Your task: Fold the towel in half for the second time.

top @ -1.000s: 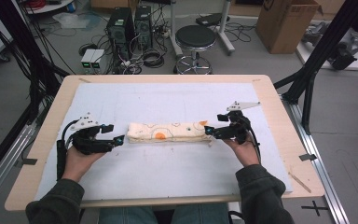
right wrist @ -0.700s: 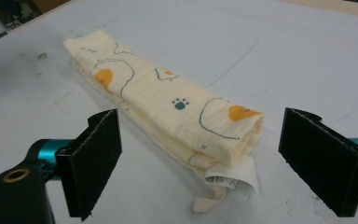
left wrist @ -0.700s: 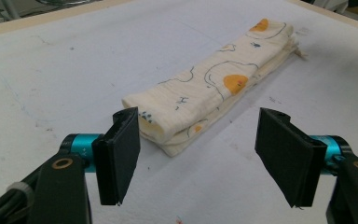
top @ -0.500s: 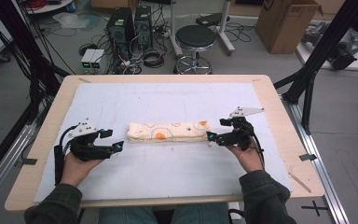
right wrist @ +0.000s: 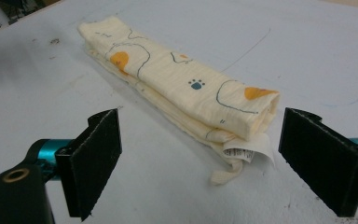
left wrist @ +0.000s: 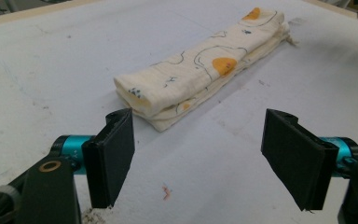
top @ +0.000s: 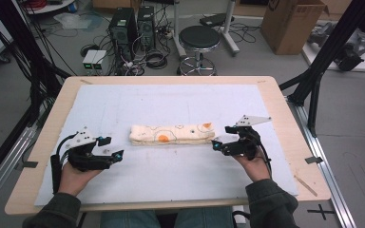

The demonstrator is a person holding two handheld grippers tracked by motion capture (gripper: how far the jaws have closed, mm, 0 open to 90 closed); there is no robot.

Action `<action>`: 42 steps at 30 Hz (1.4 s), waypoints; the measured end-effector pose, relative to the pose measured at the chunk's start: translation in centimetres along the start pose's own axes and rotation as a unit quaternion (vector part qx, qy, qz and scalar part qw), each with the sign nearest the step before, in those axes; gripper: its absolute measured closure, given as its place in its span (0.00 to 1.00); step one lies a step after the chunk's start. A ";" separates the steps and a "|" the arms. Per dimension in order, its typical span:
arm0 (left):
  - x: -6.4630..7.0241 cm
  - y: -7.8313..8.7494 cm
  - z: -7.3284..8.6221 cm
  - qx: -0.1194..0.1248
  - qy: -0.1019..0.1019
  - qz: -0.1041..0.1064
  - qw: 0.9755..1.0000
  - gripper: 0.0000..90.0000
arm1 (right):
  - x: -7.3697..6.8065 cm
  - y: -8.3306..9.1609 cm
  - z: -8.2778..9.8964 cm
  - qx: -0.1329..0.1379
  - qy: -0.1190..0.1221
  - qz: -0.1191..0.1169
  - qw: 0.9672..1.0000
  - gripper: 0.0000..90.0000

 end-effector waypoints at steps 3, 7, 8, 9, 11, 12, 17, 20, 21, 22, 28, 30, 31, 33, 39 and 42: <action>0.0 0.1 0.4 -0.002 0.001 -0.003 1.000 0.29 | -0.2 0.1 0.4 0.002 0.001 0.001 1.000 0.14; 0.0 0.3 0.9 -0.006 0.000 -0.005 1.000 0.29 | -0.4 0.4 1.2 -0.001 0.002 0.003 1.000 0.14; 0.1 0.4 1.0 -0.005 -0.001 -0.005 1.000 0.28 | -0.4 0.4 1.3 -0.001 0.003 0.004 1.000 0.14; 0.1 0.4 1.1 -0.006 0.002 -0.006 1.000 0.28 | -0.5 0.5 1.5 -0.003 0.002 0.004 1.000 0.14; 0.2 0.6 1.3 -0.007 -0.003 -0.007 1.000 0.28 | -0.4 0.6 1.8 -0.003 0.003 0.007 1.000 0.14; 0.2 0.6 1.4 -0.008 -0.003 -0.008 1.000 0.28 | -0.5 0.8 2.0 -0.004 0.000 0.007 1.000 0.14; 0.5 1.0 1.7 -0.007 -0.004 -0.011 1.000 0.28 | -0.4 1.4 2.6 -0.002 -0.001 0.015 1.000 0.14; 0.7 1.3 2.0 -0.008 -0.008 -0.012 1.000 0.28 | -0.4 1.7 3.1 -0.002 -0.004 0.016 1.000 0.14; 0.8 1.4 2.1 -0.010 -0.010 -0.013 1.000 0.28 | -0.4 1.8 3.2 -0.001 -0.002 0.018 1.000 0.14; 0.9 1.5 2.2 -0.009 -0.011 -0.015 1.000 0.28 | -0.4 1.9 3.4 -0.003 -0.007 0.018 1.000 0.14; 0.9 2.1 2.8 -0.013 -0.013 -0.020 1.000 0.27 | -0.5 2.8 4.2 0.003 -0.010 0.024 1.000 0.14; 0.9 2.2 3.0 -0.013 -0.010 -0.024 1.000 0.27 | -0.6 3.1 4.4 0.003 -0.014 0.025 1.000 0.14; 0.9 2.3 3.1 -0.013 -0.012 -0.026 1.000 0.27 | -0.6 3.3 4.5 0.004 -0.012 0.026 1.000 0.14; 0.9 2.6 3.2 -0.012 -0.012 -0.027 0.999 0.27 | -0.7 3.6 4.8 0.006 -0.013 0.027 1.000 0.14; 1.0 3.0 3.7 -0.014 -0.013 -0.035 0.999 0.27 | -0.8 4.4 5.6 0.006 -0.015 0.031 0.999 0.14; 1.0 3.4 3.9 -0.012 -0.012 -0.034 0.999 0.27 | -0.9 4.7 6.0 0.004 -0.015 0.032 0.999 0.14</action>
Point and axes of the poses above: each handheld gripper's, and its own axes: y roughly backward along the jaws, z roughly out of its underside, x roughly to its right, the point moved 6 cm from there along -y, roughly forward along the jaws, and after that the axes turned 9 degrees about y, right-handed, at the moved point
